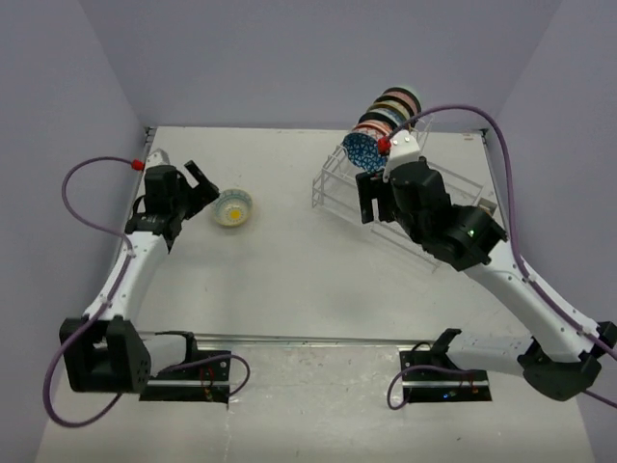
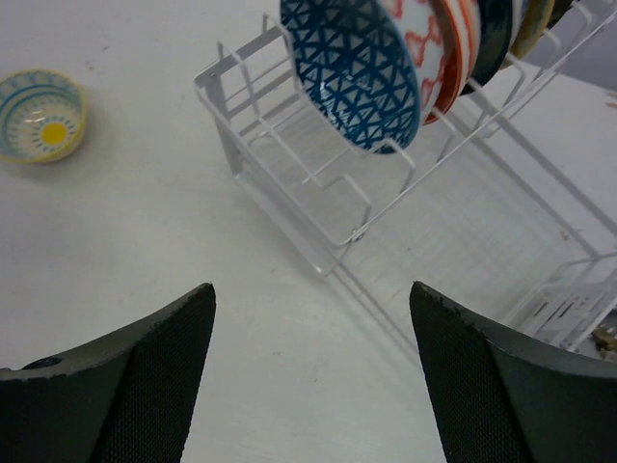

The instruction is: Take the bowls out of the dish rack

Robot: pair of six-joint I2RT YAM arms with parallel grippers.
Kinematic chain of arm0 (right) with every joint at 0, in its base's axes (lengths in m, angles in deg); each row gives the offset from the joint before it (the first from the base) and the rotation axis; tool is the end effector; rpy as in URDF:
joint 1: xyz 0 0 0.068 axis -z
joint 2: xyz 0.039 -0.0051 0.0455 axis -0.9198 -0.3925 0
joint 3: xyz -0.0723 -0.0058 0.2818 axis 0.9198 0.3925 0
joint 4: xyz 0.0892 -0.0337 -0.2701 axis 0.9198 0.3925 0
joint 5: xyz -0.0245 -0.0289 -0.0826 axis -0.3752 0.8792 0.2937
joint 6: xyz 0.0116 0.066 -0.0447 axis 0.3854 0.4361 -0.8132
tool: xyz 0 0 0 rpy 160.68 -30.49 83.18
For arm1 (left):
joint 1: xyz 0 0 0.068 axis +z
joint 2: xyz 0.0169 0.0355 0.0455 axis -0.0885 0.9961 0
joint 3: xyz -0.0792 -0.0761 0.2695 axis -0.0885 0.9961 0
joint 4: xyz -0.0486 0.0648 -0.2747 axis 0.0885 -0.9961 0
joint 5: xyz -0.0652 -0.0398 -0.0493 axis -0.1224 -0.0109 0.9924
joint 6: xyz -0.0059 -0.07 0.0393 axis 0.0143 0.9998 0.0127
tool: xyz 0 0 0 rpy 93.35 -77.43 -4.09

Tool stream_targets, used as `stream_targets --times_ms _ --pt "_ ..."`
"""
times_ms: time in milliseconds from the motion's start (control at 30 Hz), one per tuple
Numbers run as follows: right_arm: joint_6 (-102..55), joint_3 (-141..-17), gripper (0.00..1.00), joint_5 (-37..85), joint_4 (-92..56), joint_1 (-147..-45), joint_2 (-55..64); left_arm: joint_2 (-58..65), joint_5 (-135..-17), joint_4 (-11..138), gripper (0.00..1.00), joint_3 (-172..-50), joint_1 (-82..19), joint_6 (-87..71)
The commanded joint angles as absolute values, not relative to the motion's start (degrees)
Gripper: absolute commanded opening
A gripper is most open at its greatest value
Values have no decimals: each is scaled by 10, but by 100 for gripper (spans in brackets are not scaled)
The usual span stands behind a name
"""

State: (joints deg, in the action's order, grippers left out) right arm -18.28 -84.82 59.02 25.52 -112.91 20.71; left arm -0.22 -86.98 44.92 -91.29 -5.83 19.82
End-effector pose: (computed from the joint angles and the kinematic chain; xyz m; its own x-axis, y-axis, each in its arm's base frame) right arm 0.2051 0.1666 0.4430 -0.3834 -0.1296 -0.9144 -0.2817 0.9594 -0.0179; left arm 0.3244 -0.0007 0.2619 -0.4421 -0.6280 -0.6404 -0.3991 0.7771 -0.4866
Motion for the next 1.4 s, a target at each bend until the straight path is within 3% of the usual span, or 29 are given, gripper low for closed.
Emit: stream_targets --times_ms 0,200,367,500,900,1167,1367 --pt "-276 -914 82 674 254 -1101 148 -127 -878 378 100 -952 -74 102" --pt "-383 -1045 78 755 261 -1064 27 -270 -865 290 100 -926 -86 18" --pt "-433 -1125 60 777 261 -1044 -31 -334 -910 293 100 -868 -91 16" --pt "-427 -1192 60 772 311 -1045 -90 -345 -925 305 100 -846 -94 20" --pt "-428 -1190 56 775 294 -1045 -142 -342 -915 313 100 -836 -109 23" --pt "-476 -1162 37 801 231 -1045 -162 -341 -914 315 100 -835 -113 23" --pt "-472 -1153 31 837 230 -1049 -179 -334 -907 317 100 -835 -113 22"
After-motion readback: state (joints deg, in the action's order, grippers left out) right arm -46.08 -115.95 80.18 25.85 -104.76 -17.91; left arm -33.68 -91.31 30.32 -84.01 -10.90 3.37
